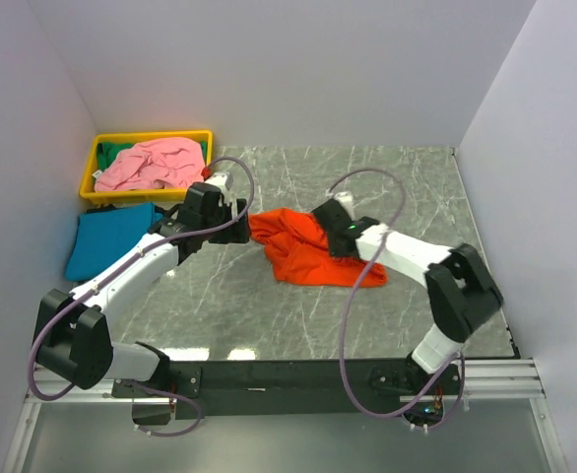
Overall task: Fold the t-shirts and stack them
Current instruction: Flatten the tshirt out
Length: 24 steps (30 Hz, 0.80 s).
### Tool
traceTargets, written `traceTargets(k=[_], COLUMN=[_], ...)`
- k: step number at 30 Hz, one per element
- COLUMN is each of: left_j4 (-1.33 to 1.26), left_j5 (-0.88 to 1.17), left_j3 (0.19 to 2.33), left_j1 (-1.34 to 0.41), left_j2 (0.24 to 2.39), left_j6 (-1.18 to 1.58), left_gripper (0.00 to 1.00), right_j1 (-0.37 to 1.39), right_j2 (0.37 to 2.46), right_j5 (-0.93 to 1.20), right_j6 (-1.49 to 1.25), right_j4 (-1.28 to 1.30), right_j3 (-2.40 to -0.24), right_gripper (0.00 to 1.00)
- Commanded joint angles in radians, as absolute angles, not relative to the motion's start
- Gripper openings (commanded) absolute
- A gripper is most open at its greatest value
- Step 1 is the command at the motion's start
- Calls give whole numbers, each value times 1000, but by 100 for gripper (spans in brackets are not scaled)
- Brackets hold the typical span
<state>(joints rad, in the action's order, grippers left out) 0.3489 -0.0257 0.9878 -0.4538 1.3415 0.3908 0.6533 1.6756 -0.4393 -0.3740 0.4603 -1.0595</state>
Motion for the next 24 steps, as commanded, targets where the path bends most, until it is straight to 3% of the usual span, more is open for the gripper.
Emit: traceTargets(k=[1, 3, 10, 15, 24], left_j4=[325, 327, 307, 273, 308], left_j5=[8, 34, 149, 202, 117], left_j3=[1026, 1029, 1028, 1019, 1123], left_j1=[-451, -451, -459, -503, -659], left_j2=[1353, 1367, 1397, 1422, 1595], left_j6=[400, 396, 385, 376, 376], left_gripper=[86, 86, 75, 69, 62], right_j1=[531, 461, 103, -46, -83], right_j2=[1521, 1474, 1240, 1200, 1249], right_j5=[-451, -411, -175, -111, -31], right_j6=[-371, -385, -541, -564, -512], right_j4=[445, 420, 227, 169, 184], right_j3=[-1034, -1003, -809, -821, -904], right_gripper=[5, 0, 0, 0, 0])
